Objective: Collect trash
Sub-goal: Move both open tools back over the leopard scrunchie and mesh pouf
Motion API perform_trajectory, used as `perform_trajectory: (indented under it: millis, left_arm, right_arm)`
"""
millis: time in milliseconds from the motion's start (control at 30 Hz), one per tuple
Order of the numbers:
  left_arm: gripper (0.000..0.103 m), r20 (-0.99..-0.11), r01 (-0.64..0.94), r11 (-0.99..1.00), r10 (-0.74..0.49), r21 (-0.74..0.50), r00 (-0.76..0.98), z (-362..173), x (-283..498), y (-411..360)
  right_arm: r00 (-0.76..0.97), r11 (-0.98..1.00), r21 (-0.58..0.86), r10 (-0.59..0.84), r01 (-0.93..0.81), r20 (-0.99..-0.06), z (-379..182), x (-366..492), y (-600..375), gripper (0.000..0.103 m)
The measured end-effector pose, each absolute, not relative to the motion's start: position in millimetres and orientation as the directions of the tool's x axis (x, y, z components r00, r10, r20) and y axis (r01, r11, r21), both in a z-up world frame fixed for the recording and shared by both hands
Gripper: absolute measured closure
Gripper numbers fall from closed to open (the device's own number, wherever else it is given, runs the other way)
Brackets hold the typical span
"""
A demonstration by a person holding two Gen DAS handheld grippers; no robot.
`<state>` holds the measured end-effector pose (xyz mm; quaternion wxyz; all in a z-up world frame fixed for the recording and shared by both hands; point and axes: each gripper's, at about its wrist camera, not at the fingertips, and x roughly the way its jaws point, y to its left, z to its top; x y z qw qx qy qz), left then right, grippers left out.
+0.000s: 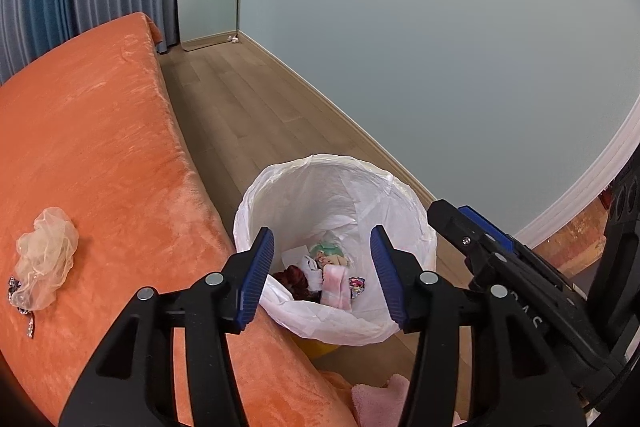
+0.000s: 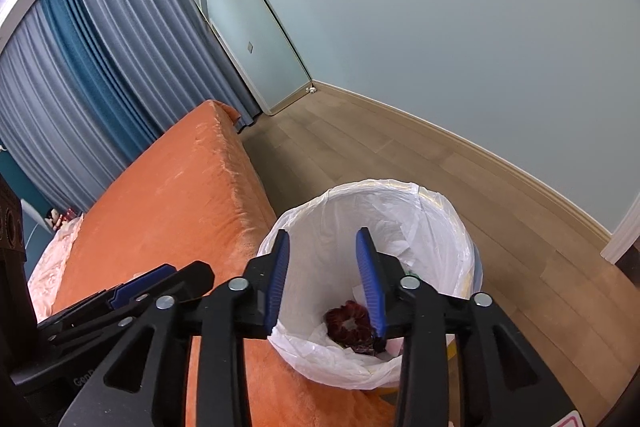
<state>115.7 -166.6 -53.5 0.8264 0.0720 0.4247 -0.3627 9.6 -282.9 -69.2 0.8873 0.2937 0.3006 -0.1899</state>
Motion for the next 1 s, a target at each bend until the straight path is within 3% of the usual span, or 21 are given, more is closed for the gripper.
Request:
perform_trajectory:
  millis: [833,1000]
  left_arm:
    - [0.043,-0.727,0.543,0.811,-0.506,-0.217,0.465,-31.5,124.1,-82.6]
    - [0.034,-0.721,0.495,0.845,-0.47,-0.202,0.51,-31.8,128.3,-57.7]
  right_arm:
    - [0.747,0.834,0.325,-0.147,0.446,-0.649,-39.8,26.8,-227.4,0.052]
    - [0.745,0.853,0.305,-0.137,0.423,-0.653,-36.2,35.8,-209.5,0.052]
